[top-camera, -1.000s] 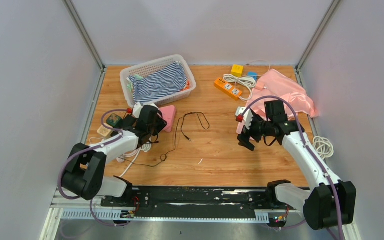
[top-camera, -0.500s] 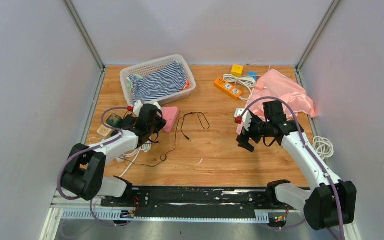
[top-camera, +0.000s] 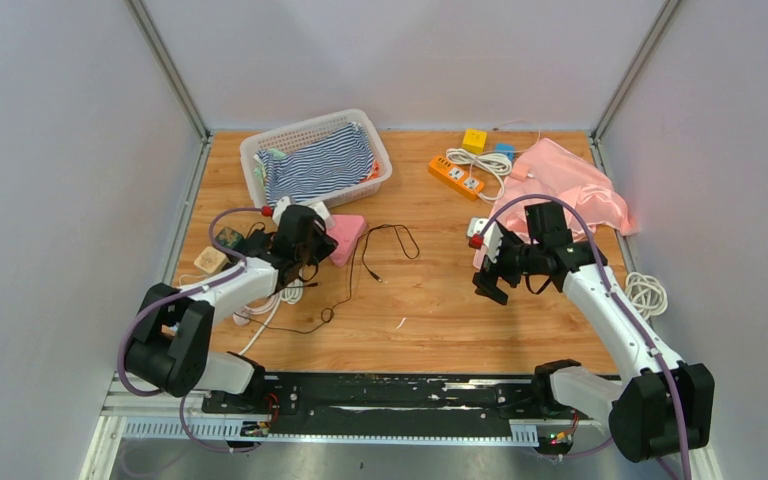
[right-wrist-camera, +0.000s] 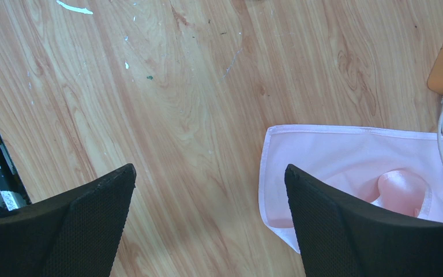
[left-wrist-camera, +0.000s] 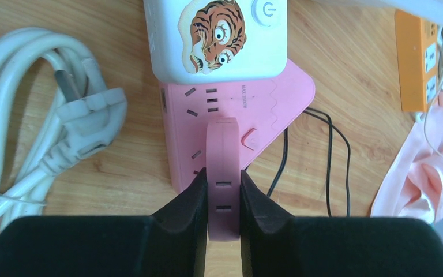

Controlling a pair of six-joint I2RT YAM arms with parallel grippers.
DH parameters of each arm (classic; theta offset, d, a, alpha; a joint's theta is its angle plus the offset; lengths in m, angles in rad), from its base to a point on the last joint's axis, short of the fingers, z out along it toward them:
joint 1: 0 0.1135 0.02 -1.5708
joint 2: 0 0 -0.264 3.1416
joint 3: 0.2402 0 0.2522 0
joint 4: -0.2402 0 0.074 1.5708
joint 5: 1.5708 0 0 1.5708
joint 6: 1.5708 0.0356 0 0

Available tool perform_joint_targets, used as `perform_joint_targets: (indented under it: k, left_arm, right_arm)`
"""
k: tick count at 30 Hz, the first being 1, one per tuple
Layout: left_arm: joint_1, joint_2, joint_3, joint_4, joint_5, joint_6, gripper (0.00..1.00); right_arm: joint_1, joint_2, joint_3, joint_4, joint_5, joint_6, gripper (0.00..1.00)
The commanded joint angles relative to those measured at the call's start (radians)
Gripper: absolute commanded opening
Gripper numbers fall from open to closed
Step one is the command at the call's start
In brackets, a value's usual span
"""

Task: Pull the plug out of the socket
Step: Move the socket to the center of the board.

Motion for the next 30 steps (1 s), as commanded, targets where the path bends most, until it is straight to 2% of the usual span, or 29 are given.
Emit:
perform_joint_targets:
  k: [1, 4, 21, 30]
  left_arm:
    - [-0.007, 0.038, 0.021, -0.021, 0.114, 0.066, 0.02]
    - [-0.030, 0.037, 0.029, -0.020, 0.125, 0.097, 0.00]
    - [-0.241, 0.124, 0.102, -0.022, 0.201, 0.297, 0.00]
    - [-0.300, 0.223, 0.179, -0.022, 0.352, 0.427, 0.08]
  right_arm:
    - [0.019, -0.018, 0.030, -0.033, -0.027, -0.010, 1.00]
    - [0.021, -0.022, 0.030, -0.034, -0.031, -0.009, 1.00]
    - [0.023, -0.042, 0.033, -0.038, -0.084, -0.003, 1.00]
    - [0.024, -0.041, 0.031, -0.041, -0.110, -0.002, 1.00]
